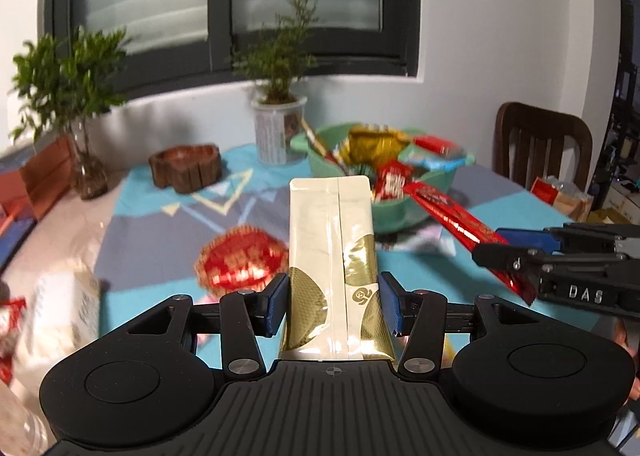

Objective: Organize snacks
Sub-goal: 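Carry both snacks over the green bowl and open both tools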

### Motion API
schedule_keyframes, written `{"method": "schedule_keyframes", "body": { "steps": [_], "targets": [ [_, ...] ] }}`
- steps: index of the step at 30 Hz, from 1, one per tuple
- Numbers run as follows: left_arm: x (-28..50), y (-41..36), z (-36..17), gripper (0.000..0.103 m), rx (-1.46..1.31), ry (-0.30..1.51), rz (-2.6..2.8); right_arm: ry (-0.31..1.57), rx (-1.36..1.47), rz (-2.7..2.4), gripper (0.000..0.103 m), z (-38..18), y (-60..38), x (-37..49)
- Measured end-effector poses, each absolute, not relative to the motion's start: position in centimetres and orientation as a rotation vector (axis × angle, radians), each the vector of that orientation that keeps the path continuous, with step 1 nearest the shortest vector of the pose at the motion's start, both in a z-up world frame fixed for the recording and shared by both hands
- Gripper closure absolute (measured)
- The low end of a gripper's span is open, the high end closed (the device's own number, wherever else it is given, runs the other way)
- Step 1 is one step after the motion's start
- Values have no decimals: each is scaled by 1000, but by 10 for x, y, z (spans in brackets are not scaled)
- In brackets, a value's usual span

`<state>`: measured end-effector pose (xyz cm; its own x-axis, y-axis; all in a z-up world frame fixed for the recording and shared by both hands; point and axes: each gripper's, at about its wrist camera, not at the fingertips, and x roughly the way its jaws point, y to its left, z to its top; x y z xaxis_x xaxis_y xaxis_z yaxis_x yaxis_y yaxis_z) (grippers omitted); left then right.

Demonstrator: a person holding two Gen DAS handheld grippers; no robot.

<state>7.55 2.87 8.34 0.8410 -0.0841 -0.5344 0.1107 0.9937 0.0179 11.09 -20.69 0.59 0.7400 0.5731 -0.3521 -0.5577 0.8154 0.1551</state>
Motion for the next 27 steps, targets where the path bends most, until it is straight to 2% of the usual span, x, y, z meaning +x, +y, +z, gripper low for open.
{"method": "schedule_keyframes", "body": {
  "steps": [5,10,16,23,27],
  "targets": [
    [108,15,117,0,38,520,-93,350,95,609,65,43,-217,131],
    [171,9,126,0,-63,498,-63,338,170,551,65,66,-215,173],
    [243,16,113,0,-249,539,-86,361,248,500,65,69,-208,224],
    [275,16,98,0,-291,575,-64,376,280,489,64,61,-196,259],
    [275,22,96,0,-313,575,-76,372,252,460,55,55,-190,262]
  ]
}}
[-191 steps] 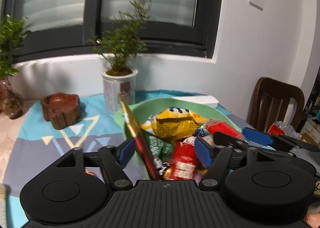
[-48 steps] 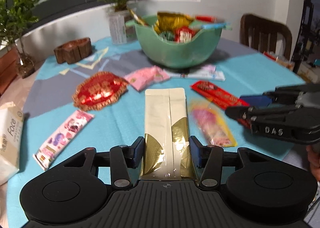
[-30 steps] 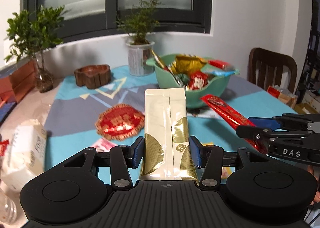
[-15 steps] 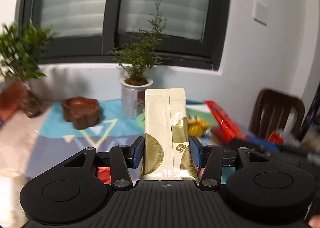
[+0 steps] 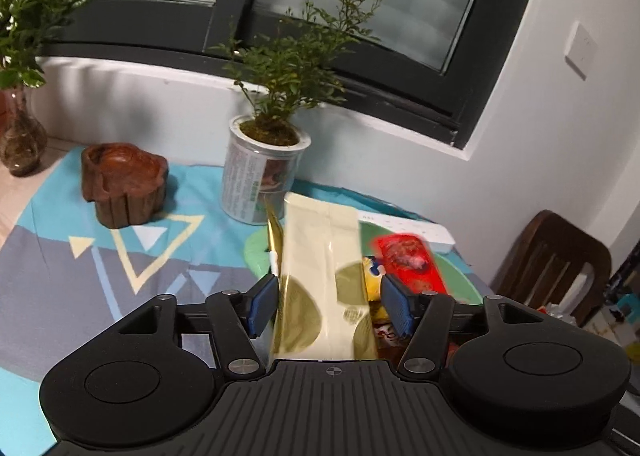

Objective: Organize snacks
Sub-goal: 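Carry both snacks over the green bowl and open both tools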

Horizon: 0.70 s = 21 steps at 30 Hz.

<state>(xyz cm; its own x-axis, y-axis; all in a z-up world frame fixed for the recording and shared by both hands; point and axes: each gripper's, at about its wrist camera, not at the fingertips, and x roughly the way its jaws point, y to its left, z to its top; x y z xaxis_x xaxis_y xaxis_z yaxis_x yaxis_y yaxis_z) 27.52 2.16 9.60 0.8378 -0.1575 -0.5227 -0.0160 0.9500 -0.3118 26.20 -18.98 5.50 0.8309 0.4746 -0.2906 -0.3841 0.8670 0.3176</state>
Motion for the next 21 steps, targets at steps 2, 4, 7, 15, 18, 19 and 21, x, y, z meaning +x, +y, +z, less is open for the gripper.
{"method": "schedule_keyframes", "body": {
  "steps": [2,4,7,15,18,19,21],
  "targets": [
    [271,22,100,0,-313,564,-78,366,255,464,41,53,-191,259],
    [266,21,105,0,-300,551,-81,353,252,464,35,54,-193,255],
    [252,20,112,0,-290,537,-92,335,240,466,34,58,-196,245],
    [179,23,93,0,-163,568,-54,251,232,471,22,50,-223,185],
    [153,23,67,0,-127,649,-42,256,218,485,18,33,-233,167],
    [146,23,58,0,-124,676,-45,273,193,492,17,26,-234,165],
    [135,23,38,0,-128,733,-54,336,116,502,17,9,-230,169]
  ]
}}
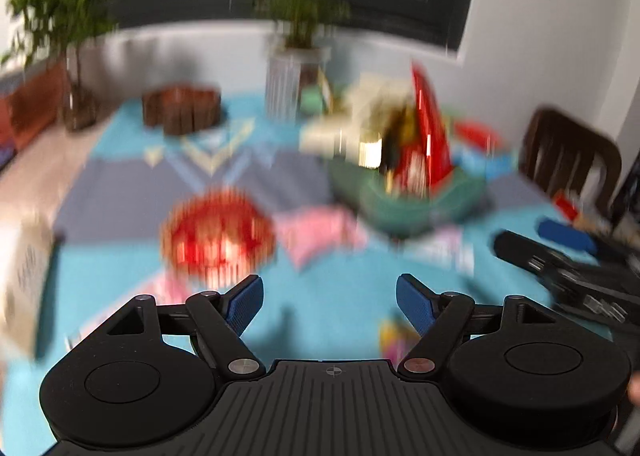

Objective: Organize snacks
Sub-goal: 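Carry both snacks over the green bowl and open both tools, then grasp the yellow-pink pouch with the left tool while the right tool grasps the white-blue stick packet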

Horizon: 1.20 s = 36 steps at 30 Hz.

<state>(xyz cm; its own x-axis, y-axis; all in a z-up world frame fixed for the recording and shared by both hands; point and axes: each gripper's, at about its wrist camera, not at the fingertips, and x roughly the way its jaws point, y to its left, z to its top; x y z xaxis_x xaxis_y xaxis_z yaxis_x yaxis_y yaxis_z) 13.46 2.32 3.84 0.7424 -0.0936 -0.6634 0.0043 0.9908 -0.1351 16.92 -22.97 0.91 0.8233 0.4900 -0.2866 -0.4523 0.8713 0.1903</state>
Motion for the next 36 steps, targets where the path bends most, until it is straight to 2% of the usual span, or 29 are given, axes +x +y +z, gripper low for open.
{"method": "schedule_keyframes", "body": {
  "steps": [3,6,14,15,16,17,25,29,31,36],
  "targets": [
    [123,25,16,0,-166,792,-86,470,-27,524,18,-14,-216,187],
    [119,20,8,0,-166,834,-121,524,-150,511,18,-31,-201,201],
    [110,-15,10,0,-44,788,-189,605,-151,520,19,-41,-184,238],
    [110,-18,8,0,-20,788,-183,602,-142,517,26,-41,-183,238],
    [109,-21,6,0,-2,791,-178,594,-139,514,37,-41,-182,236],
    [109,-22,4,0,12,795,-175,590,-138,515,43,-40,-182,234],
    [105,-9,3,0,33,811,-151,576,-186,582,50,-41,-180,189],
    [106,-1,5,0,34,813,-134,654,-169,526,49,-35,-189,161],
    [105,-2,6,0,30,807,-156,682,-182,562,33,-34,-190,147],
    [101,-8,6,0,60,783,-209,529,-365,514,31,-32,-174,137]
  ]
}}
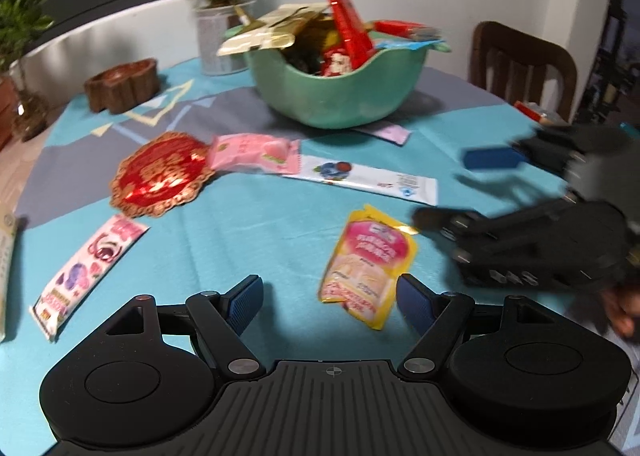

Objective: Organize snacks
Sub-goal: 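Grasp the yellow-pink pouch with the left tool while the right tool grasps the white-blue stick packet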

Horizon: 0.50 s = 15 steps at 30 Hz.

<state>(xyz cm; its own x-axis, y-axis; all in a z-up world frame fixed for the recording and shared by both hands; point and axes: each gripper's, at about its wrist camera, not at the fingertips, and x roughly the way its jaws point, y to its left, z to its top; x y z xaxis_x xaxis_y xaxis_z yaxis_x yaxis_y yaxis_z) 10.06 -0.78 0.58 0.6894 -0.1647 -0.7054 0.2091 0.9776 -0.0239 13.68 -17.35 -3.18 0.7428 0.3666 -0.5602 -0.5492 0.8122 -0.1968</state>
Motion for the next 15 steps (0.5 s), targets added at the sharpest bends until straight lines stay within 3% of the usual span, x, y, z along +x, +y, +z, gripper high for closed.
{"method": "schedule_keyframes", "body": {
  "steps": [11,15],
  "targets": [
    [103,-14,-2,0,119,779,-212,593,-233,595,33,-39,-164,192],
    [102,-15,-1,0,120,777,-211,595,-195,603,49,-40,-166,186]
  ]
}}
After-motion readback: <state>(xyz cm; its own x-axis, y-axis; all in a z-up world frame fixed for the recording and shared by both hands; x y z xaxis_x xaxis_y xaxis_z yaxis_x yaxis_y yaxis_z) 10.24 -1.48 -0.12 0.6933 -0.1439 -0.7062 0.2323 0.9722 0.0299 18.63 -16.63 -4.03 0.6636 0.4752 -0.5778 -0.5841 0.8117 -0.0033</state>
